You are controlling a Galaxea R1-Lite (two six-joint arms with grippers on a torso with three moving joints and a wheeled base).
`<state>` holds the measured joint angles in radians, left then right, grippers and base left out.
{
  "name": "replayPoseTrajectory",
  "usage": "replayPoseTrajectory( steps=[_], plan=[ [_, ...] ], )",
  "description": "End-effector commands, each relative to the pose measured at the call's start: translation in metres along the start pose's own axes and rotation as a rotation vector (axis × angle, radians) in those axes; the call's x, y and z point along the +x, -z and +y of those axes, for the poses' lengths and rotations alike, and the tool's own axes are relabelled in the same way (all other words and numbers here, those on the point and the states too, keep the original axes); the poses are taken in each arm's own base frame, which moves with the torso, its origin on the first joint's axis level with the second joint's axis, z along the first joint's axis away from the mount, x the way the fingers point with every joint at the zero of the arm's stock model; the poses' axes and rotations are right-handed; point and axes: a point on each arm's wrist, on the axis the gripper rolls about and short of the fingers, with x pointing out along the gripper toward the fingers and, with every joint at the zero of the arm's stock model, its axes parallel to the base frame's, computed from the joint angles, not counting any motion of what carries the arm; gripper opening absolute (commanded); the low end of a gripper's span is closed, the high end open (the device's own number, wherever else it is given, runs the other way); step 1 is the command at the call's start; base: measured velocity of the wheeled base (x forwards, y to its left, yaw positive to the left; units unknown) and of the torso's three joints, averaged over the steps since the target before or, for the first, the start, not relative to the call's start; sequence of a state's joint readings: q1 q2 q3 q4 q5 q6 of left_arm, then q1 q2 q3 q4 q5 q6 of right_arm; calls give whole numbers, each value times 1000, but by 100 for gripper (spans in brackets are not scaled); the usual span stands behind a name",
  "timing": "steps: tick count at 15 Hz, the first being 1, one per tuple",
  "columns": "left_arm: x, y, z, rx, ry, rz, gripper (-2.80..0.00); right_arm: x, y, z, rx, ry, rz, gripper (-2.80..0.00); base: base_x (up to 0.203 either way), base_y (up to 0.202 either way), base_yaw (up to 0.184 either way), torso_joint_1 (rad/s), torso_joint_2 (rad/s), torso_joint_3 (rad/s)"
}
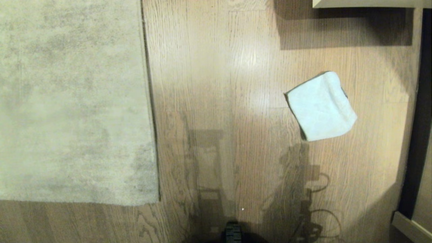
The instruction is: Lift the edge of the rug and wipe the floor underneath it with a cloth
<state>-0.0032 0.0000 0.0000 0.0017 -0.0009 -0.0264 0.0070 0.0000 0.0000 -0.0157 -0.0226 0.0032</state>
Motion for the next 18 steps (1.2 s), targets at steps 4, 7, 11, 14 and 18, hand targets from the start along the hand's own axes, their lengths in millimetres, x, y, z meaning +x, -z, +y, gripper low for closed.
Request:
replayPoseTrajectory(
  steps=[4,7,11,14,18],
  plan=[
    [0,0,0,-1,-1,0,-280,0,0,0,0,0,2,-280,0,0,0,0,0,0],
    [0,0,0,-1,1,0,-280,0,0,0,1,0,0,-280,0,0,0,0,0,0],
    [0,0,0,0,1,0,-280,0,0,0,0,0,-1,-280,0,0,0,0,0,0],
    [0,0,0,-1,-1,-2,-280,0,0,0,0,0,0,-280,0,0,0,0,-1,52],
    [0,0,0,-1,1,-2,-280,0,0,0,0,0,2,-280,0,0,0,3,4,174]
  ],
)
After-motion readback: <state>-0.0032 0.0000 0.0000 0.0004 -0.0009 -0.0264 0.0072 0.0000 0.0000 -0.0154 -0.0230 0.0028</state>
